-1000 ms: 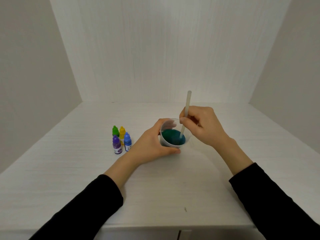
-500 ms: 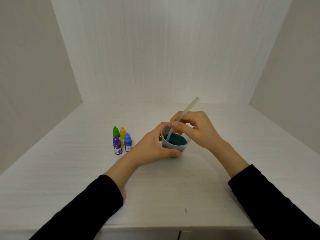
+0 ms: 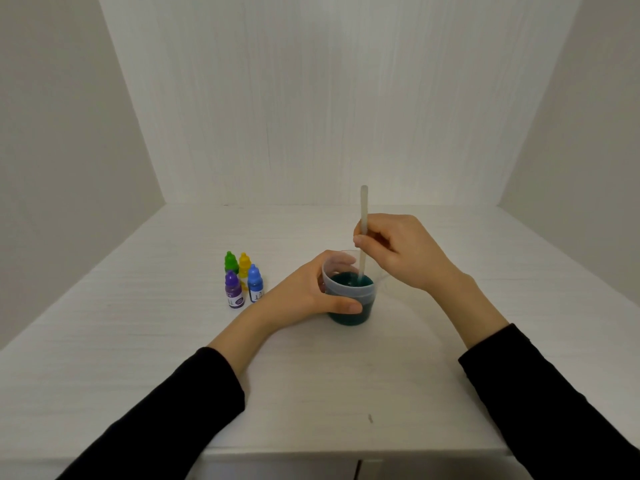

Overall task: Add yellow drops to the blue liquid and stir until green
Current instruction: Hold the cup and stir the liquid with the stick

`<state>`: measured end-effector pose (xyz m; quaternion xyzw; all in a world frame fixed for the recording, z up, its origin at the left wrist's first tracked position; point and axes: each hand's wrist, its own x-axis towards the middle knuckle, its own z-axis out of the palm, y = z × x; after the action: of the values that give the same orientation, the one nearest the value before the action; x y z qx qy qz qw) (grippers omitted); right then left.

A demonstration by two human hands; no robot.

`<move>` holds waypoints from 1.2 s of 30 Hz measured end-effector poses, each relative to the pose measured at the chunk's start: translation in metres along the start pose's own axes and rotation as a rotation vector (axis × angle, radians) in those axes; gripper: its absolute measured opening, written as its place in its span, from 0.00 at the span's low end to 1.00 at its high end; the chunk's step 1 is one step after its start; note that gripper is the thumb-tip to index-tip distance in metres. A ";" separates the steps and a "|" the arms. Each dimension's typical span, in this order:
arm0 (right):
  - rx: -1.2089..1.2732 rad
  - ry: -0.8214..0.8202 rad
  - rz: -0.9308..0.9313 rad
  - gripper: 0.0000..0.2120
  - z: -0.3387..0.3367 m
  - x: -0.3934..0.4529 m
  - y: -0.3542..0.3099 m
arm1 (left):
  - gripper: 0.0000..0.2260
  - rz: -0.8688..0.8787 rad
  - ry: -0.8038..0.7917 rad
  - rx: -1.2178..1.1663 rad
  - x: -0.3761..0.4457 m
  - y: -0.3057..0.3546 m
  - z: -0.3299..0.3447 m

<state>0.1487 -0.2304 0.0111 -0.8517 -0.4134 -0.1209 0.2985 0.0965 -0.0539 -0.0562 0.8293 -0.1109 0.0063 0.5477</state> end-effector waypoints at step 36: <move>-0.008 0.005 0.008 0.07 -0.003 0.002 0.005 | 0.28 -0.008 -0.043 -0.029 0.001 0.001 0.000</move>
<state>0.1539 -0.2340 0.0123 -0.8543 -0.4087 -0.1233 0.2964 0.0975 -0.0543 -0.0554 0.8217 -0.1193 -0.0152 0.5571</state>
